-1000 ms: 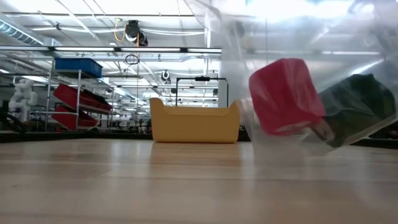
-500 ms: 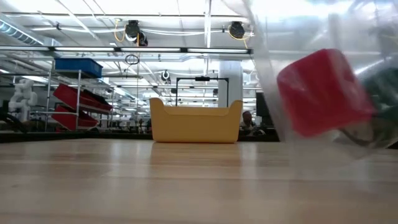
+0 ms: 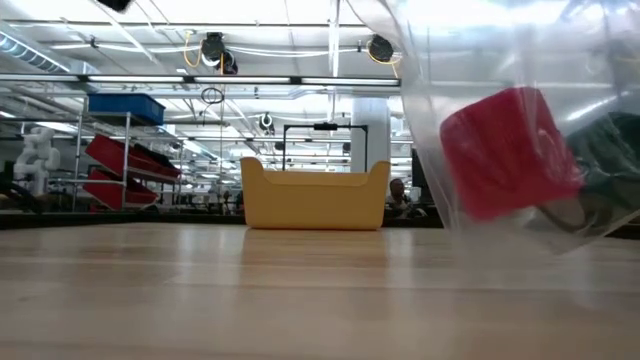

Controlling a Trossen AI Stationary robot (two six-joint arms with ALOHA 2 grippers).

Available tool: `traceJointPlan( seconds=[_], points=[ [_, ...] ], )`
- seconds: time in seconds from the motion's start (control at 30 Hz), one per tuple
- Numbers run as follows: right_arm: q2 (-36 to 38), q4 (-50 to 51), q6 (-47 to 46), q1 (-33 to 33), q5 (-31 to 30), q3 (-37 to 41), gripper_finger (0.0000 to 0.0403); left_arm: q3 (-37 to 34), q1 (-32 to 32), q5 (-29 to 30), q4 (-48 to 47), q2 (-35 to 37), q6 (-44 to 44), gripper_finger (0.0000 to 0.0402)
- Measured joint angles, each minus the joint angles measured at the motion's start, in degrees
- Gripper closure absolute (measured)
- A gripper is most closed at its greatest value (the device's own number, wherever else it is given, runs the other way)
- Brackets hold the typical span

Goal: Roll bandage
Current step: Close the transparent zip bag

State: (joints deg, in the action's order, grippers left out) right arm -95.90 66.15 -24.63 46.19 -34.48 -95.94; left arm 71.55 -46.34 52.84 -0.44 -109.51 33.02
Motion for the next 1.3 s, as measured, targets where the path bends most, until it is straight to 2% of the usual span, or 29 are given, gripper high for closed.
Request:
traceJointPlan(
  seconds=[0.2, 0.43, 1.3],
  points=[
    [0.00, 0.02, -0.21, 0.25, 0.03, 0.00, 0.0403, -5.81, 1.87, 1.71, 14.90, 0.00, -8.12, 0.0159],
    [0.00, 0.02, -0.04, 0.42, 0.03, 0.00, 0.0403, -7.50, 0.87, 1.96, 27.26, 0.00, -17.64, 0.0163],
    [0.00, -0.03, 0.21, 0.42, 0.03, 0.00, 0.0403, -7.50, 1.07, 2.93, 26.90, 0.00, -18.88, 0.0394]
  ],
)
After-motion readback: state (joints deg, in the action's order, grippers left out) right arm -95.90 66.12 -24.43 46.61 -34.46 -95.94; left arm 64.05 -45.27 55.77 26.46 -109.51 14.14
